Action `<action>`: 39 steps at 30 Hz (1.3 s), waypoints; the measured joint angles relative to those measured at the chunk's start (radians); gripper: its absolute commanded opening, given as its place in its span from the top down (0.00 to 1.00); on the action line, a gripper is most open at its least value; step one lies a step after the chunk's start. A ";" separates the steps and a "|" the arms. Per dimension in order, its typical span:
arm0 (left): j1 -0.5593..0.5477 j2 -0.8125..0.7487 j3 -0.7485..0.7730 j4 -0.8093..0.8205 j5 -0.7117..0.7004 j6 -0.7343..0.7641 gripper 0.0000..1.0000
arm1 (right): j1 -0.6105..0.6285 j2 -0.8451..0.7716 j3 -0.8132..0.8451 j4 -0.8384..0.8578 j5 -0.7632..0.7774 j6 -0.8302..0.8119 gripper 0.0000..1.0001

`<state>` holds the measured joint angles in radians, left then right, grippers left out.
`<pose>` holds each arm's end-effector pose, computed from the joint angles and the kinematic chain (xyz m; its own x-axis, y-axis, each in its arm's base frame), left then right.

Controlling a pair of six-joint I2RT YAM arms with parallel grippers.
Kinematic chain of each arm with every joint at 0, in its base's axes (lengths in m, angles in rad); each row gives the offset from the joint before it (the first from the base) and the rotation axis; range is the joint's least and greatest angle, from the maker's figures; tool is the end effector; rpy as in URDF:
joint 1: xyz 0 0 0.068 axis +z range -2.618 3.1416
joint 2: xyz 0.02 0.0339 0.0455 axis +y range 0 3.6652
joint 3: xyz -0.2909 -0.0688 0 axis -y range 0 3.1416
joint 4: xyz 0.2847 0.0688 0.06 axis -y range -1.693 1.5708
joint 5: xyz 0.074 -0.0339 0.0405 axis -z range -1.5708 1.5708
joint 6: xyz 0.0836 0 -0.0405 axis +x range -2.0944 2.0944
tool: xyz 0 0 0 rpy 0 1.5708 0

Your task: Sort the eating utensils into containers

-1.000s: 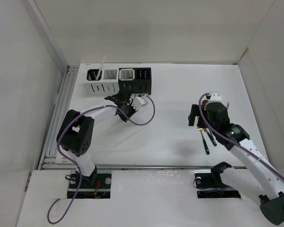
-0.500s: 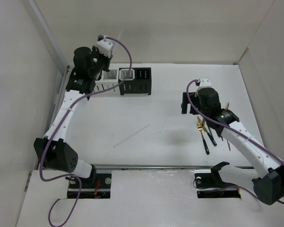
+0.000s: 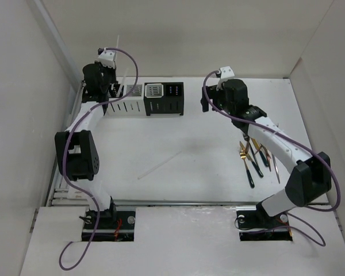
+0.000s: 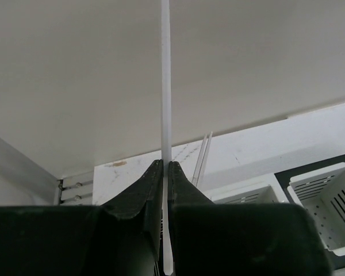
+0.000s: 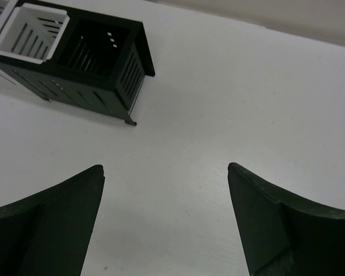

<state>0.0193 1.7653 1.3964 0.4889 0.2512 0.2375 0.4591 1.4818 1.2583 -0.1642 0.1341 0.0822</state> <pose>0.5176 -0.0108 0.3708 0.1700 0.2312 -0.9579 0.1935 0.9453 0.2625 0.3907 0.1807 0.3394 -0.3647 -0.0895 -0.9268 -0.2993 0.9538 0.0256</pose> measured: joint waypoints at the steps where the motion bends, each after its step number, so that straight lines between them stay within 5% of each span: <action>1: 0.006 0.018 0.000 0.008 0.008 -0.008 1.00 | 0.000 0.018 0.020 0.009 -0.006 -0.004 0.08; 15: 0.033 0.174 -0.108 0.288 0.101 -0.049 1.00 | -0.021 0.059 0.093 -0.057 -0.070 -0.037 0.08; 19: 0.038 0.178 -0.155 0.292 0.114 -0.043 0.48 | -0.021 0.040 0.084 -0.080 -0.071 -0.039 0.06; 21: 0.045 0.172 -0.174 0.283 0.127 -0.041 0.30 | -0.021 0.017 0.072 -0.090 -0.071 -0.039 0.04; 27: 0.090 0.072 -0.207 0.153 0.187 -0.014 0.14 | -0.021 -0.033 0.063 -0.095 -0.071 -0.044 0.04; 32: 0.088 -0.120 -0.206 0.005 0.215 0.093 0.11 | -0.016 -0.081 0.002 -0.089 -0.077 -0.051 0.00; 39: -0.162 -0.413 -0.285 -0.372 0.190 0.337 0.14 | 0.001 -0.200 -0.121 -0.090 -0.100 -0.048 0.00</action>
<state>-0.1429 1.3525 1.1114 0.1169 0.4416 0.5747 0.4603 1.2823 1.1374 -0.2543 0.0338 0.0341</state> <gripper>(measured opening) 0.864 0.998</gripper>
